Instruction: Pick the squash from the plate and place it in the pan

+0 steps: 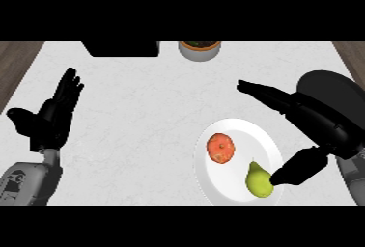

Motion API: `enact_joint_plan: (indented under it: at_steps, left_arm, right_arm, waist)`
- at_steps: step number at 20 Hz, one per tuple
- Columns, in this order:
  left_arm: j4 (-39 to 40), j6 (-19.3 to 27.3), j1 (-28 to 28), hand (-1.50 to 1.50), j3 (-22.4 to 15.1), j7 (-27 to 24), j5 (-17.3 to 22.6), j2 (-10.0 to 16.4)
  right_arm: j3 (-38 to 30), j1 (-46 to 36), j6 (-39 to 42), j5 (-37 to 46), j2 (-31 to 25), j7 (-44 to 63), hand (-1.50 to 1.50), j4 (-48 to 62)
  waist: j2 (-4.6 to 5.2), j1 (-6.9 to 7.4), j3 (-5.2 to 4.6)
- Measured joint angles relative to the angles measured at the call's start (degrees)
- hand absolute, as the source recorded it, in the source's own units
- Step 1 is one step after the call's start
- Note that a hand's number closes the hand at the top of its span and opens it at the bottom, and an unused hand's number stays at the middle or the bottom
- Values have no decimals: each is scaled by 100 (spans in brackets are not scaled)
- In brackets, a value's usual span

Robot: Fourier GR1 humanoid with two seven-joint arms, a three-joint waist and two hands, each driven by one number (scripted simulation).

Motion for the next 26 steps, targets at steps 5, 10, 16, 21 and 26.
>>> enact_joint_plan:
  at_steps: [5, 10, 16, 21, 26]
  left_arm:
    - [-56, -61, -9, 0, 80, 56, -111, -95]
    - [-126, -143, 20, 0, 175, 140, -231, -172]
    - [-20, -334, 83, 0, 317, -4, -312, -269]
    - [8, -402, 38, 0, 443, 5, -385, -363]
    - [52, -384, -31, 0, 484, 27, -559, -479]
  right_arm:
    - [231, 5, 36, 516, 496, 415, -150, 188]
    - [171, 163, 50, 1060, 760, 471, -150, 363]
    - [147, 107, 214, 1588, 1030, 225, -150, 1006]
    - [161, 128, 407, 1900, 1242, -193, -150, 1478]
    - [314, 123, 558, 2293, 1524, -289, -150, 1631]
  waist:
    - [1, 6, 0]
    - [3, 1, 2]
    - [7, 10, 2]
    - [7, 6, 2]
    - [6, 1, 2]
